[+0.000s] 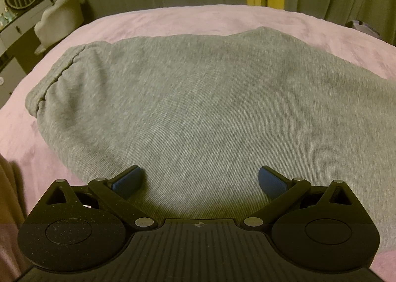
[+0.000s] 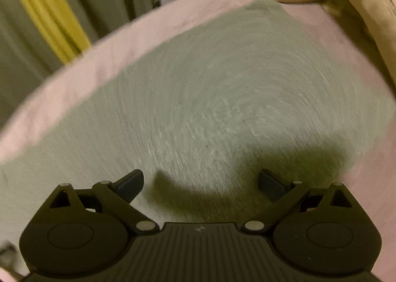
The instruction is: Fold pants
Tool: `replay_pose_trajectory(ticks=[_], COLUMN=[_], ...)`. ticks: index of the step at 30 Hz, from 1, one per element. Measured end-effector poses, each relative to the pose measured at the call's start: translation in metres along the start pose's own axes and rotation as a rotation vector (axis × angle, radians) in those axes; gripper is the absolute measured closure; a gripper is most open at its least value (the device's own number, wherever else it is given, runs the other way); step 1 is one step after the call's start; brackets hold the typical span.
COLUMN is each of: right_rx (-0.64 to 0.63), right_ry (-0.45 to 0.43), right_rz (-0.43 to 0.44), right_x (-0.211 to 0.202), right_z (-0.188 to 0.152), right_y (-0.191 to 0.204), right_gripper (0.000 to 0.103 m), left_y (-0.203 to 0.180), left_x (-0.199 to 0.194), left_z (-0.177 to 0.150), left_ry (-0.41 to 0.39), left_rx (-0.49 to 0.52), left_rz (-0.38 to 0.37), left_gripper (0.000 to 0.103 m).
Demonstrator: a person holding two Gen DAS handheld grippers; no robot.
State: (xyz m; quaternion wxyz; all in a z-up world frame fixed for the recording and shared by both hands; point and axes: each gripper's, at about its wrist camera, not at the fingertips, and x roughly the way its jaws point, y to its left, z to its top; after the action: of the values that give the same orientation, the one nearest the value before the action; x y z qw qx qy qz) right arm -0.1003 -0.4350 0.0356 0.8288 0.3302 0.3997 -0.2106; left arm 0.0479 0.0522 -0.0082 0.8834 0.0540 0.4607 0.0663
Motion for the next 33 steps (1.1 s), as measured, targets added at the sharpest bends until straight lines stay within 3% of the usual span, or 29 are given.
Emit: replay_pose_trajectory(ticks=[4, 5, 7, 9, 14, 18, 23, 28, 29, 32, 33], right_rx=[0.35, 0.406, 0.465, 0.511, 0.673, 0.747, 0.805, 0.798, 0.782, 0.69, 0.673], right_ry=[-0.074, -0.082, -0.102, -0.13, -0.186, -0.222, -0.251, -0.254, -0.252, -0.249, -0.249], right_rz=[0.256, 0.295, 0.295, 0.267, 0.235, 0.239, 0.305, 0.32, 0.311, 0.23, 0.218], right_x=[-0.02, -0.025, -0.037, -0.047, -0.059, -0.053, -0.042, -0.03, -0.028, -0.025, -0.023], right_z=[-0.005, -0.008, -0.012, -0.013, -0.018, -0.022, -0.027, -0.009, -0.005, 0.006, 0.006], right_y=[-0.064, -0.079, -0.107, -0.133, -0.185, -0.204, -0.215, -0.213, -0.211, -0.202, -0.199], right_gripper=[0.005, 0.012, 0.025, 0.045, 0.058, 0.06, 0.062, 0.062, 0.063, 0.086, 0.086], left_y=[0.0, 0.0, 0.0, -0.001, -0.003, -0.003, -0.003, -0.003, -0.003, -0.003, -0.003], left_x=[0.0, 0.0, 0.0, 0.001, 0.003, 0.003, 0.003, 0.004, 0.004, 0.004, 0.004], left_z=[0.001, 0.001, 0.0, 0.0, 0.001, 0.002, 0.002, 0.002, 0.002, 0.002, 0.002], left_ry=[0.001, 0.001, 0.0, 0.0, -0.002, -0.002, -0.002, -0.003, -0.003, -0.002, -0.002], left_rx=[0.001, 0.001, 0.003, 0.006, 0.008, 0.004, 0.004, 0.004, 0.004, 0.004, 0.004], left_rz=[0.001, 0.001, 0.003, 0.008, 0.023, 0.021, 0.023, 0.028, 0.028, 0.027, 0.027], left_gripper=[0.0, 0.0, 0.0, 0.0, 0.0, 0.0, 0.0, 0.0, 0.0, 0.0, 0.0])
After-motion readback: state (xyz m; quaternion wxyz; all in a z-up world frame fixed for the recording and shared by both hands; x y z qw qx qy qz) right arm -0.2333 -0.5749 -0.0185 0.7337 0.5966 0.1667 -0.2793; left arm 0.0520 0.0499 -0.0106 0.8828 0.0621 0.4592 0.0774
